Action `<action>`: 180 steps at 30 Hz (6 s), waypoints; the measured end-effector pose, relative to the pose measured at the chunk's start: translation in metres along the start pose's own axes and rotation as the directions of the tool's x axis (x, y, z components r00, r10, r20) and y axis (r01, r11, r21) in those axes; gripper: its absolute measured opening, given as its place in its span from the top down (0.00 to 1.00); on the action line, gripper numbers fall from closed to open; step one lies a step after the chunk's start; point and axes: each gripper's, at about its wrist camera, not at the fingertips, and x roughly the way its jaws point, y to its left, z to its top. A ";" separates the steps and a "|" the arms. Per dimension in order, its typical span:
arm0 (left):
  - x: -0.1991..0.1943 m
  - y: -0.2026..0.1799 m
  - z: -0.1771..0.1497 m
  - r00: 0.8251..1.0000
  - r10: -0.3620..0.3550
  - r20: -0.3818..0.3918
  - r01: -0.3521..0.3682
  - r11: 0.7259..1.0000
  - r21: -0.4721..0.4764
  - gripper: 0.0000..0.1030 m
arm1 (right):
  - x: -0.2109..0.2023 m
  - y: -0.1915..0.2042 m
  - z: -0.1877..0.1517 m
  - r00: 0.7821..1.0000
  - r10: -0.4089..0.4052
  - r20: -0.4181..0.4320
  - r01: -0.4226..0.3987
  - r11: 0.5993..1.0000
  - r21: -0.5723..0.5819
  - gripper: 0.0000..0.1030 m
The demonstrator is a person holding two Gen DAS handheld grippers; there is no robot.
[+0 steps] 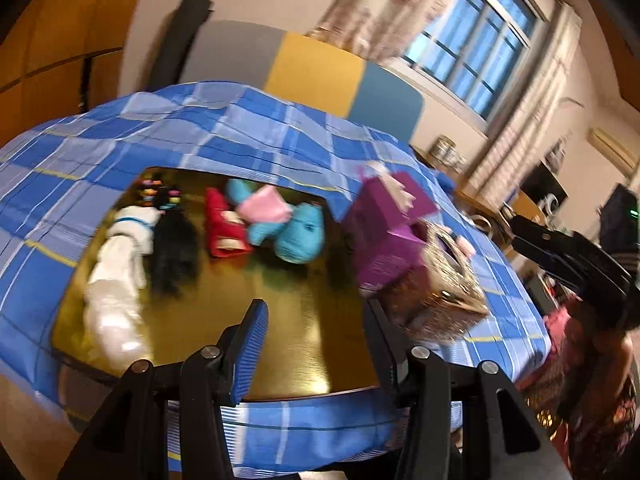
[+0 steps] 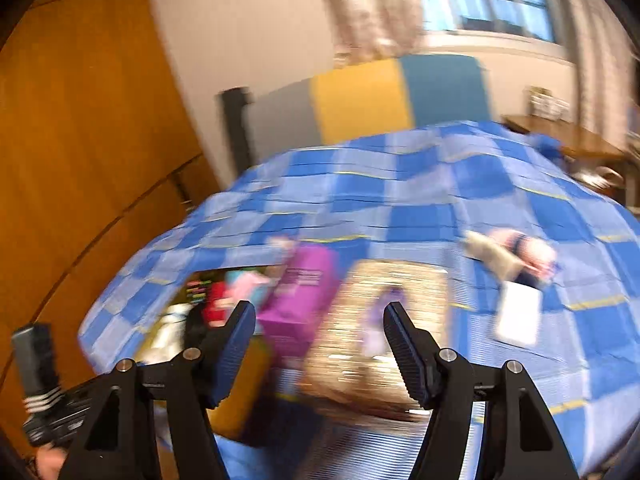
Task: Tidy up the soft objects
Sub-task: 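Grasp the white rectangular pad from the pile with the right gripper, then grasp the pink rolled towel with the left gripper while the right holds the white pad, then lift the pink towel off the bed with the left gripper, then carry the pink towel into the gold tray and open the left gripper while the right holds the pad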
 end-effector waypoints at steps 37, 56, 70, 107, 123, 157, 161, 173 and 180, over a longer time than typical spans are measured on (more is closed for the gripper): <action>0.030 -0.069 -0.017 0.992 -0.040 -0.121 0.055 0.991 0.121 0.52 | 0.155 -0.207 -0.007 0.837 -0.375 -0.398 0.455 0.882 0.125 0.41; 0.043 -0.151 0.009 0.979 -0.144 -0.145 0.178 0.950 0.258 0.52 | 0.100 -0.238 0.000 0.854 -0.384 -0.351 0.403 0.915 -0.021 0.47; 0.130 -0.279 0.092 0.928 -0.268 -0.260 0.318 0.932 0.175 0.43 | 0.101 -0.264 -0.009 0.891 -0.280 -0.357 0.336 0.936 0.105 0.47; 0.420 -0.333 0.102 0.878 0.082 -0.472 -0.011 0.989 0.150 0.61 | 0.082 -0.310 -0.006 0.876 -0.269 -0.400 0.402 0.866 0.299 0.46; 0.391 -0.328 0.110 0.886 -0.055 -0.460 0.090 0.994 0.055 0.64 | 0.080 -0.313 -0.011 0.876 -0.273 -0.398 0.409 0.857 0.312 0.46; 0.322 -0.319 0.122 0.932 -0.096 -0.351 0.103 0.995 0.003 0.67 | 0.083 -0.303 -0.006 0.884 -0.279 -0.376 0.395 0.876 0.278 0.46; 0.285 -0.328 0.127 0.936 -0.143 -0.322 0.166 0.985 0.045 0.67 | 0.083 -0.300 -0.006 0.884 -0.292 -0.364 0.396 0.882 0.255 0.46; 0.169 -0.325 0.133 0.935 -0.248 -0.252 0.301 0.933 0.198 0.67 | 0.080 -0.291 -0.006 0.887 -0.323 -0.331 0.400 0.894 0.201 0.46; 0.109 -0.267 0.143 0.936 -0.274 -0.222 0.318 0.927 0.197 0.67 | 0.074 -0.287 -0.002 0.898 -0.332 -0.289 0.394 0.899 0.190 0.46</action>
